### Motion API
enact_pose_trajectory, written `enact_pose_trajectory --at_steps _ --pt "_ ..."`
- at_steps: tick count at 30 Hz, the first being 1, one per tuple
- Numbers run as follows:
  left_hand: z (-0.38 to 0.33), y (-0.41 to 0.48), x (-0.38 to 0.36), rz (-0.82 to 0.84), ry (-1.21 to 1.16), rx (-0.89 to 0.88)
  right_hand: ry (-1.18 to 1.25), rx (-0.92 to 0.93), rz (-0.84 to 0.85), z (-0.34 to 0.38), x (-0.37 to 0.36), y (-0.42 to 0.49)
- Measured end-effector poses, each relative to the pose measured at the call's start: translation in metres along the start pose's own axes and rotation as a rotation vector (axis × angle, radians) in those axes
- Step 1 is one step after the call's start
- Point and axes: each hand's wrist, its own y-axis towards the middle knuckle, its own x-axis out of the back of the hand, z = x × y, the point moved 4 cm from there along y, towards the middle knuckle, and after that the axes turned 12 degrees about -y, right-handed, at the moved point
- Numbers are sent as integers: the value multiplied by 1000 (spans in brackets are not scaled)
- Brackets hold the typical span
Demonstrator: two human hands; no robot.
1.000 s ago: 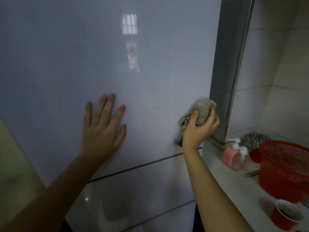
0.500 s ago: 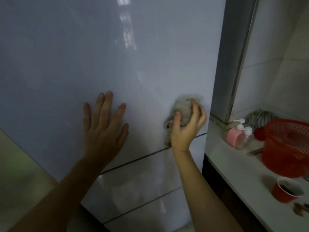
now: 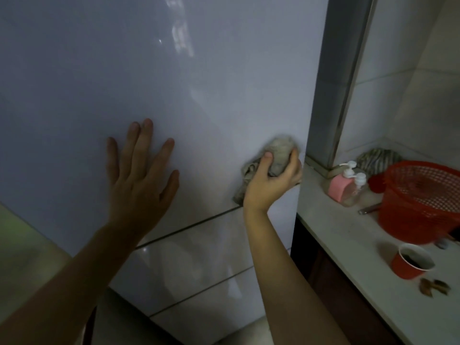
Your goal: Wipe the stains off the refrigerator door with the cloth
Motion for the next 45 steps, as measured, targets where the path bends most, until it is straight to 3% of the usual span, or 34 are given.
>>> enact_pose_trajectory --at_steps 3,9,13,19,24,28,34,39,45 --pt "3 0 3 18 10 -25 22 95 44 13 -7 -12" --pt "8 -1 7 50 22 -66 5 -49 -59 -8 0 -8" --pt "6 -2 7 53 25 -52 14 1 -43 -3 0 -10" --pt "6 -2 4 52 30 -46 -116 374 147 12 -2 -17" --pt "5 -2 4 44 37 -54 -117 94 -18 -26 12 11" --pt "3 -2 2 48 43 -32 -132 312 141 -1 6 -3" --pt "5 -4 17 76 36 12 -123 798 336 50 -17 -20" --pt "27 -31 47 -4 127 177 -117 825 378 50 -19 -13" --pt "24 -63 43 44 170 283 -88 840 427 51 -17 -9"
